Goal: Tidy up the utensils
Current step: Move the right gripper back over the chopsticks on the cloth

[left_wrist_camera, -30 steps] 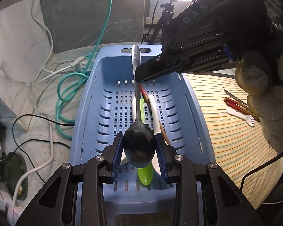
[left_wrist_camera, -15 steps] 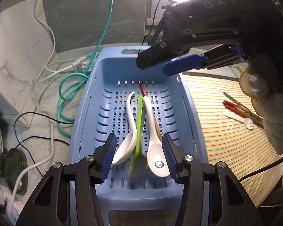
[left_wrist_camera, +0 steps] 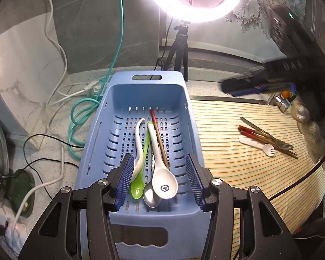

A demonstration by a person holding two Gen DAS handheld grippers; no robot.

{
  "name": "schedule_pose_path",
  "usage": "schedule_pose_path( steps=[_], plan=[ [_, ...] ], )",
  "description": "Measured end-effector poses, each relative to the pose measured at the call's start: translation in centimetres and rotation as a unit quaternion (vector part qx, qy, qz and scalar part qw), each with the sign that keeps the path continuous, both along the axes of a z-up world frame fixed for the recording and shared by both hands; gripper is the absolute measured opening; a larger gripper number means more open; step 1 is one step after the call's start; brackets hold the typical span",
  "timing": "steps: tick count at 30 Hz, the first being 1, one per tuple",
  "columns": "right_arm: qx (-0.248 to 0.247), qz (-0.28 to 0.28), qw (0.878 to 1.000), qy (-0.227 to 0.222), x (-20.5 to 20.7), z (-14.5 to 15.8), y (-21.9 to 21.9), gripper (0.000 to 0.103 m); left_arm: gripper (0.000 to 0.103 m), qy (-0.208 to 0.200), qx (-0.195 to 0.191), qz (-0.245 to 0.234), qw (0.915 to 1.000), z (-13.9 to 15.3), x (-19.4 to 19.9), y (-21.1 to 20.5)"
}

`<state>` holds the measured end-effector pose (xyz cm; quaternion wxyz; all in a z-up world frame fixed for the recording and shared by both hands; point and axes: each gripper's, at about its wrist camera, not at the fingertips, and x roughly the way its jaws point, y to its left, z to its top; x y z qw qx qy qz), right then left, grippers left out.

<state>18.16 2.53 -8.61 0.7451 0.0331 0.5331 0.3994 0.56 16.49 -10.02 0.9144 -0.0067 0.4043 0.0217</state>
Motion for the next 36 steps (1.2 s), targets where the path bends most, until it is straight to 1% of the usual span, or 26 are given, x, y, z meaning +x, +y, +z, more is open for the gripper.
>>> schedule_pose_path(
  steps=[3, 5, 8, 12, 14, 17, 20, 22, 24, 27, 31, 34, 36],
  plan=[
    [-0.006, -0.016, 1.0, -0.009, 0.1, 0.1, -3.3, 0.045, 0.049, -0.011, 0.018, 0.015, 0.9997, 0.5, -0.4, -0.7],
    [-0.006, -0.028, 0.999, -0.017, 0.2, 0.2, -5.8, 0.045, 0.049, -0.013, 0.012, 0.014, 0.9997, 0.7, -0.6, -1.2],
    [-0.007, -0.034, 0.999, -0.013, 0.4, 0.3, -8.8, 0.045, 0.049, -0.014, 0.009, 0.012, 0.9998, 0.9, -1.0, -2.1],
    [-0.038, -0.027, 0.999, -0.016, 0.5, -0.2, -11.9, 0.046, 0.049, -0.014, 0.013, 0.001, 0.9998, 1.2, -1.5, -3.8],
    [-0.042, -0.032, 0.999, -0.006, 0.4, -0.8, -13.2, 0.046, 0.049, -0.014, 0.018, 0.0, 0.9997, 1.1, -1.7, -4.6],
    [-0.038, -0.042, 0.998, 0.02, 0.4, -2.3, -15.0, 0.046, 0.049, -0.011, 0.006, 0.001, 0.9999, 1.0, -2.0, -5.2],
    [-0.035, -0.042, 0.998, 0.035, 0.0, -3.4, -16.0, 0.045, 0.049, -0.007, 0.008, 0.003, 0.9999, 0.7, -2.3, -5.7],
    [-0.034, -0.038, 0.997, 0.053, -0.3, -4.3, -16.5, 0.036, 0.049, -0.004, 0.008, 0.004, 1.0, 0.5, -2.5, -6.0],
    [-0.036, -0.032, 0.997, 0.065, -0.6, -5.0, -16.6, 0.031, 0.049, 0.001, 0.004, 0.006, 1.0, 0.2, -2.6, -6.1],
    [-0.035, -0.031, 0.995, 0.084, -0.7, -5.9, -16.6, 0.029, 0.049, 0.006, -0.003, 0.009, 0.9999, -0.1, -2.8, -6.3],
    [-0.038, -0.038, 0.994, 0.098, -0.1, -7.0, -16.1, 0.029, 0.049, 0.012, -0.007, 0.012, 0.9998, -0.4, -3.0, -6.7],
    [-0.034, -0.046, 0.991, 0.125, 0.3, -8.0, -16.0, 0.029, 0.049, 0.012, -0.007, 0.013, 0.9998, -0.3, -3.3, -6.9],
    [-0.041, -0.048, 0.99, 0.126, 0.2, -8.3, -15.9, 0.029, 0.049, 0.013, -0.007, 0.014, 0.9998, -0.3, -3.5, -6.9]
  ],
)
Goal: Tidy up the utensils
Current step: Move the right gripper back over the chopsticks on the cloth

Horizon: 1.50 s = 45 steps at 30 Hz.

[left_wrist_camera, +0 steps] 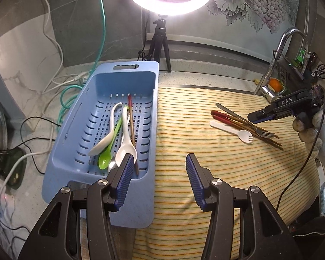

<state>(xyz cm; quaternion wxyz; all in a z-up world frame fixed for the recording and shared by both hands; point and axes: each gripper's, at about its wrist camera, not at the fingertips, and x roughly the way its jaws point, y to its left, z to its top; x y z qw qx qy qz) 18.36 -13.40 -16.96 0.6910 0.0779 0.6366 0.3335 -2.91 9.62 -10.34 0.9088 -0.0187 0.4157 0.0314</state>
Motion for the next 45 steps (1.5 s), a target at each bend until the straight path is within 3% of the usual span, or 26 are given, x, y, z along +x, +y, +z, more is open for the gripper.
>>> schedule_pose_path(
  steps=[21, 26, 30, 36, 45],
  plan=[
    [-0.053, -0.014, 0.998, -0.009, 0.7, -1.4, -1.8, 0.029, 0.049, 0.012, 0.0, -0.018, 0.9998, -0.6, 0.8, -0.6],
    [-0.044, -0.017, 0.999, -0.003, 0.6, -1.3, -2.4, 0.028, 0.049, 0.017, -0.002, -0.021, 0.9997, -0.8, 0.8, -0.7],
    [-0.02, -0.002, 1.0, 0.0, -0.6, -0.7, -2.2, 0.028, 0.049, 0.021, -0.003, -0.025, 0.9995, -1.0, 1.0, -0.8],
    [-0.054, 0.016, 0.998, -0.018, -1.1, -1.4, -1.4, 0.028, 0.049, 0.021, -0.005, -0.034, 0.9992, -1.1, 1.2, -1.1],
    [-0.034, 0.036, 0.998, 0.029, -1.8, -2.4, -0.9, 0.028, 0.049, 0.023, -0.006, -0.038, 0.999, -1.1, 0.9, -1.1]
  ],
)
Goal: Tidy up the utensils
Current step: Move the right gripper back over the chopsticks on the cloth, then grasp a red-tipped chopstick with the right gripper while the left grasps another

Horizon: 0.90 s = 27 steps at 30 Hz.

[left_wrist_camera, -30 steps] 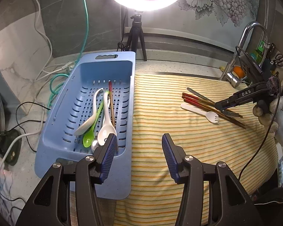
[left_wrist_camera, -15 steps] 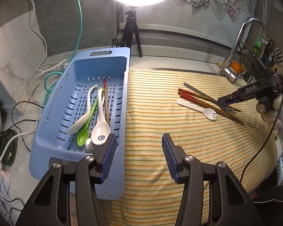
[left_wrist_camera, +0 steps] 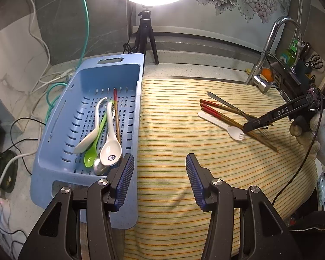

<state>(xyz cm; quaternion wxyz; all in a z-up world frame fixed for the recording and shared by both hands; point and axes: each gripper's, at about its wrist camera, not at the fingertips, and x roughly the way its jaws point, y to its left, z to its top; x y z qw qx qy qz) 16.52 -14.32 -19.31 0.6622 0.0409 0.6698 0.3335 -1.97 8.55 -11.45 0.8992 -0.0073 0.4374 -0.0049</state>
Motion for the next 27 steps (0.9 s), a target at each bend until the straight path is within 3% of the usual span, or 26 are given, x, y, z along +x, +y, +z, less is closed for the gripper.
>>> schedule_pose_path(
  steps=[5, 10, 18, 27],
  plan=[
    [-0.005, -0.017, 0.999, -0.032, 0.1, 0.9, 0.3, 0.028, 0.049, 0.0, -0.001, 0.002, 1.0, 0.0, -0.2, 0.0],
    [-0.014, -0.027, 0.999, -0.016, 0.6, 0.0, 0.6, 0.028, 0.049, 0.0, -0.002, -0.002, 1.0, 0.1, -0.4, -0.2],
    [0.013, -0.011, 0.998, 0.056, -3.1, -1.1, 2.1, 0.028, 0.049, 0.003, -0.007, 0.002, 1.0, 0.0, -0.9, 0.2],
    [0.029, -0.014, 0.998, 0.056, -4.8, -1.2, 5.6, 0.029, 0.049, 0.004, -0.009, 0.003, 1.0, -0.1, -1.5, 0.3]
  ],
)
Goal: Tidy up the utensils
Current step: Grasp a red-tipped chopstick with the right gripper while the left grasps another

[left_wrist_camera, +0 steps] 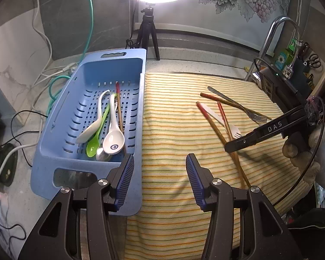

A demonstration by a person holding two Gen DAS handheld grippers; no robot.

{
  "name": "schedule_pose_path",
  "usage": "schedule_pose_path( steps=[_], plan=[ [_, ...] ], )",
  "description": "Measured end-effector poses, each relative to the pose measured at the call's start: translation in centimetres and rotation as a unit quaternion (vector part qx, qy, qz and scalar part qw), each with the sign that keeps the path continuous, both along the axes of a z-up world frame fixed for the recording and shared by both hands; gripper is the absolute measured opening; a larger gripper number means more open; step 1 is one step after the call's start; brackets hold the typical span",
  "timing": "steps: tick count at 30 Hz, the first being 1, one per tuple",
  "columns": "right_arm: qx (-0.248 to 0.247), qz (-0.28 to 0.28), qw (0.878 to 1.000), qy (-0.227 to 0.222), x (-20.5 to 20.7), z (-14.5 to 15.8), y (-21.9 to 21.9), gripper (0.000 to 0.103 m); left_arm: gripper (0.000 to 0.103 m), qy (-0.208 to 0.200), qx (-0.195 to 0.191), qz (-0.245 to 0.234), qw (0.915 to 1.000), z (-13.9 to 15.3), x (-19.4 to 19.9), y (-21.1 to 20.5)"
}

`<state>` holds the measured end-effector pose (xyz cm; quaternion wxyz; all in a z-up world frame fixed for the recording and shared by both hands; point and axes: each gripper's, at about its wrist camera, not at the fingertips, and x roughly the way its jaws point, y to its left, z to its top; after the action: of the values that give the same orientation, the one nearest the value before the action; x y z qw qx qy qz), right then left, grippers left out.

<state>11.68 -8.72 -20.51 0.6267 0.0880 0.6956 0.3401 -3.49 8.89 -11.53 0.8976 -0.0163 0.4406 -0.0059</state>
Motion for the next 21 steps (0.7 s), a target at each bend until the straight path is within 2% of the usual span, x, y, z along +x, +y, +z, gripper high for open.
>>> schedule_pose_path(
  steps=[5, 9, 11, 18, 21],
  plan=[
    [-0.004, -0.026, 0.999, -0.021, 0.5, 1.0, -1.9, 0.029, 0.049, 0.001, -0.005, -0.004, 1.0, -0.1, -0.4, -0.3],
    [-0.002, -0.06, 0.998, -0.018, 1.8, 0.8, -3.2, 0.029, 0.049, 0.006, -0.024, -0.018, 0.9995, -0.4, -0.1, -1.3],
    [0.001, -0.064, 0.998, -0.016, 2.2, 0.7, -2.9, 0.029, 0.049, 0.01, -0.022, -0.028, 0.9993, -0.7, 0.1, -2.0],
    [-0.026, -0.033, 0.998, -0.037, 2.3, 0.6, -1.3, 0.027, 0.049, 0.022, -0.031, -0.064, 0.9973, -1.2, 0.8, -4.6],
    [-0.049, -0.006, 0.997, -0.051, 2.1, 0.7, -1.0, 0.02, 0.049, 0.028, -0.04, -0.074, 0.9961, -1.5, 1.5, -5.6]
  ],
)
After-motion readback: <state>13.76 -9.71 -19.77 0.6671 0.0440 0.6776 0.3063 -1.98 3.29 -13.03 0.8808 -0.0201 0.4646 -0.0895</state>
